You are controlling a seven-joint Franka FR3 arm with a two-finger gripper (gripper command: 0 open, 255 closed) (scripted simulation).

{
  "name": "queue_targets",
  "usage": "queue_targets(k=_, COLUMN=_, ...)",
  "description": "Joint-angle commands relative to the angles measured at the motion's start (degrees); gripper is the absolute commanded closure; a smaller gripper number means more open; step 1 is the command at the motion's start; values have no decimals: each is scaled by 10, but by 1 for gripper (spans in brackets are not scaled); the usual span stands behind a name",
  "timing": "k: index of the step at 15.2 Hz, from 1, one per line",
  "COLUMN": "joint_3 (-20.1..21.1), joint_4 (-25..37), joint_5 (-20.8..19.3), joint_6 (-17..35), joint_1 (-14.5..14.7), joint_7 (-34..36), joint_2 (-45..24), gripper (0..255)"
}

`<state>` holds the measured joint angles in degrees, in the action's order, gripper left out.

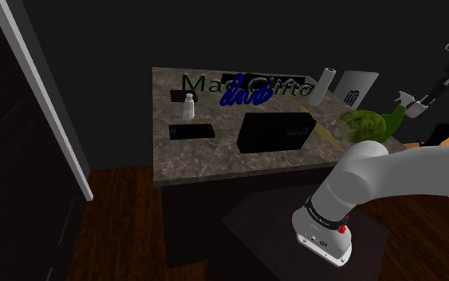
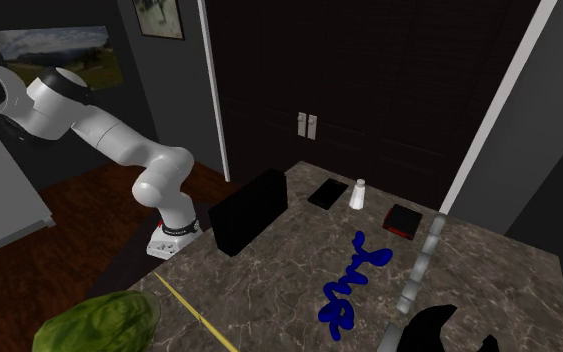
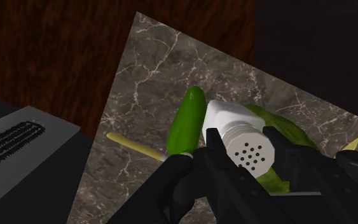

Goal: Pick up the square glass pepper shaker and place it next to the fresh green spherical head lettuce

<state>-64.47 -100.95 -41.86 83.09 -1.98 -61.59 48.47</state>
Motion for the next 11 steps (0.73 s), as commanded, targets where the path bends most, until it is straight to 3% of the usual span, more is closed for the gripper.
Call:
queue_targets(k=1, joint_3=-2, joint_4=-19, joint_5=-5, joint_6=12, joint_1=-6, joint_7=4, joint_2=8, gripper=255)
queue_targets(k=11, joint_3=-26, joint_4=-95, joint_5=-34, joint_6=69, joint_1=-24, joint_7=20, joint_2=36, gripper=255)
